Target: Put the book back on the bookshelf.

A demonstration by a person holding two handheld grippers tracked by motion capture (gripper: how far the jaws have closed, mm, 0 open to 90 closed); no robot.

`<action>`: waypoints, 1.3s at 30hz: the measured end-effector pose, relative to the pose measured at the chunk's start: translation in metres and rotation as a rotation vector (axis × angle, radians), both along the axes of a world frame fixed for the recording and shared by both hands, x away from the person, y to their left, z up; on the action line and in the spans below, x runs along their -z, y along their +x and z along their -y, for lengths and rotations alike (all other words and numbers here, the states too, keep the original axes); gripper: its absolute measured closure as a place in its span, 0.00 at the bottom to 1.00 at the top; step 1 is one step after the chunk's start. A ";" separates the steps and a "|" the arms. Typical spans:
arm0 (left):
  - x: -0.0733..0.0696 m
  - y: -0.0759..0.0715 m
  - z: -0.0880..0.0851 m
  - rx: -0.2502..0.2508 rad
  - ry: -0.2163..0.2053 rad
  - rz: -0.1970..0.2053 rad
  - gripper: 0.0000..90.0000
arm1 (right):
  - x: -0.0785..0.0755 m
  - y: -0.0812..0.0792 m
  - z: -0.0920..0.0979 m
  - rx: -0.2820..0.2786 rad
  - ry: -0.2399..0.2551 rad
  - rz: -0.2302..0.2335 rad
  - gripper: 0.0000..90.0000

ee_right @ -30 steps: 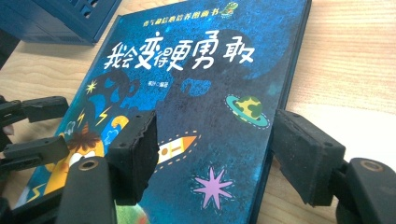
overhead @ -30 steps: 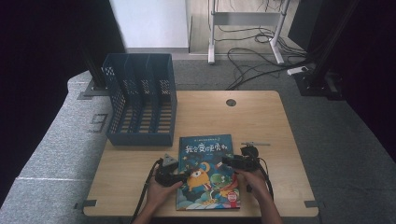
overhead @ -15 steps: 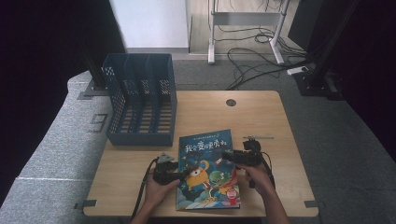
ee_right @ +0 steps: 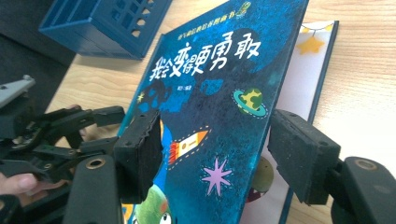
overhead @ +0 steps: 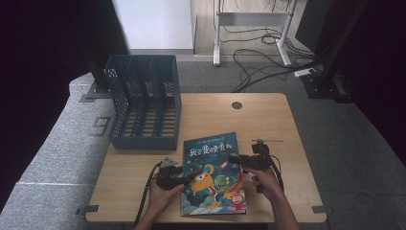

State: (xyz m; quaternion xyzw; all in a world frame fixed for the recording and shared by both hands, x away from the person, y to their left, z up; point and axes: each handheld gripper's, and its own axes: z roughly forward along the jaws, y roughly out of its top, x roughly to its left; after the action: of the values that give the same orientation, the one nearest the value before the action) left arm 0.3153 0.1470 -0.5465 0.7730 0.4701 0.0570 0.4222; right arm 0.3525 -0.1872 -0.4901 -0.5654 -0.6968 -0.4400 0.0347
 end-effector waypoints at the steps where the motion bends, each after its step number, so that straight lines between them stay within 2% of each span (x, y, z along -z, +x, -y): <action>1: 0.000 0.000 0.000 0.000 0.001 0.001 0.35 | 0.000 0.000 -0.001 0.001 -0.009 0.003 0.38; 5: 0.000 0.000 0.000 0.000 0.005 0.003 0.35 | 0.001 -0.001 -0.003 -0.015 -0.042 -0.001 0.35; 6: 0.000 0.000 0.000 -0.001 0.004 0.003 0.35 | 0.001 -0.001 -0.003 -0.019 -0.036 -0.005 0.35; 8: 0.000 0.000 -0.001 -0.001 -0.005 -0.001 0.35 | 0.001 -0.001 -0.001 -0.025 -0.001 -0.015 0.36; 9: 0.000 0.001 -0.002 -0.002 -0.022 -0.010 0.34 | 0.006 -0.001 0.000 -0.083 0.083 -0.060 0.41; 10: 0.001 0.001 -0.002 -0.002 -0.034 -0.015 0.34 | 0.006 -0.001 0.000 -0.083 0.083 -0.060 0.41; 11: 0.001 0.001 -0.002 0.000 -0.032 -0.013 0.34 | 0.008 -0.001 -0.004 -0.107 0.101 -0.068 0.41; 13: 0.000 0.001 -0.002 0.002 -0.024 -0.010 0.34 | 0.012 -0.001 -0.015 -0.082 0.037 -0.050 0.40; 17: 0.000 0.001 -0.002 0.006 -0.022 -0.007 0.34 | 0.015 0.002 -0.017 -0.075 0.034 -0.049 0.41; 18: 0.000 0.001 -0.002 0.005 -0.025 -0.009 0.34 | 0.012 0.001 -0.020 -0.078 -0.029 -0.024 0.43; 19: 0.000 0.001 -0.002 0.006 -0.024 -0.009 0.34 | 0.012 0.001 -0.020 -0.078 -0.029 -0.024 0.43; 23: 0.000 0.001 -0.003 0.010 -0.021 -0.008 0.34 | 0.003 0.002 -0.027 -0.042 -0.182 0.042 0.44; 32: -0.001 0.002 -0.005 0.017 -0.033 -0.014 0.35 | -0.003 0.006 -0.024 -0.057 -0.159 0.051 0.51; 39: -0.003 0.001 -0.005 0.021 -0.037 0.000 0.36 | -0.013 0.009 -0.024 -0.068 -0.140 0.078 0.60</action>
State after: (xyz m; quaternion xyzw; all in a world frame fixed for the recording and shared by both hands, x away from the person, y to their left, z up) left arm 0.3160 0.1523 -0.5437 0.7699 0.4630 0.0440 0.4369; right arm 0.3615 -0.1632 -0.4773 -0.5251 -0.7453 -0.4105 -0.0171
